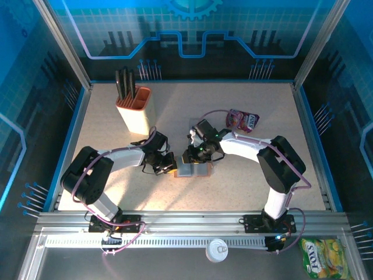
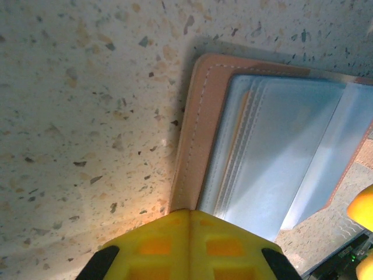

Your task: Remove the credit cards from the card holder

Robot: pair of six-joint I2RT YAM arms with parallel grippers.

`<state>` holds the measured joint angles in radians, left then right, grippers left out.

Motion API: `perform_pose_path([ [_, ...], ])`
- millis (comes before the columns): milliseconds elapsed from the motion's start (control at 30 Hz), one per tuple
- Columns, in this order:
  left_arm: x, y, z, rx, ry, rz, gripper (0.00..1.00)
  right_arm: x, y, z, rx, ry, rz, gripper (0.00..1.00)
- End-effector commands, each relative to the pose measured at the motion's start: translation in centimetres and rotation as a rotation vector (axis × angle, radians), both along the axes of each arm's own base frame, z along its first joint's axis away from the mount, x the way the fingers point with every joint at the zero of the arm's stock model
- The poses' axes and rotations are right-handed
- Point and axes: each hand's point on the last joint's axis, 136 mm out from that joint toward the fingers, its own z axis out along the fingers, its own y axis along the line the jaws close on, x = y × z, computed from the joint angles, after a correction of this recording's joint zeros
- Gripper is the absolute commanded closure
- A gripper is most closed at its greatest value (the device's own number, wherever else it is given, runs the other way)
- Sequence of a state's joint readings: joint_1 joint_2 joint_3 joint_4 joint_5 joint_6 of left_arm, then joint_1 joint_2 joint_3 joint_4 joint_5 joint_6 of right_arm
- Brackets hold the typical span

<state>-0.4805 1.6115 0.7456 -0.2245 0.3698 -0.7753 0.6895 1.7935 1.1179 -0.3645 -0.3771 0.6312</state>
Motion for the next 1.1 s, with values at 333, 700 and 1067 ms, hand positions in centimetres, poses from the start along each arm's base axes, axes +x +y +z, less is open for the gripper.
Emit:
perform_pose_path([
  [333, 0.1, 0.4, -0.2, 0.031, 0.0, -0.016, 1.0, -1.3, 1.4, -1.0, 0.022, 0.066, 0.012, 0.63],
  [700, 0.0, 0.5, -0.1, 0.031, -0.005, -0.012, 1.0, -1.6, 1.6, -2.3, -0.001, 0.098, 0.004, 0.63],
  [1067, -0.1, 0.6, -0.1, 0.035, -0.003, -0.011, 1.0, -1.8, 0.2, -2.9, -0.078, 0.089, -0.01, 0.63],
])
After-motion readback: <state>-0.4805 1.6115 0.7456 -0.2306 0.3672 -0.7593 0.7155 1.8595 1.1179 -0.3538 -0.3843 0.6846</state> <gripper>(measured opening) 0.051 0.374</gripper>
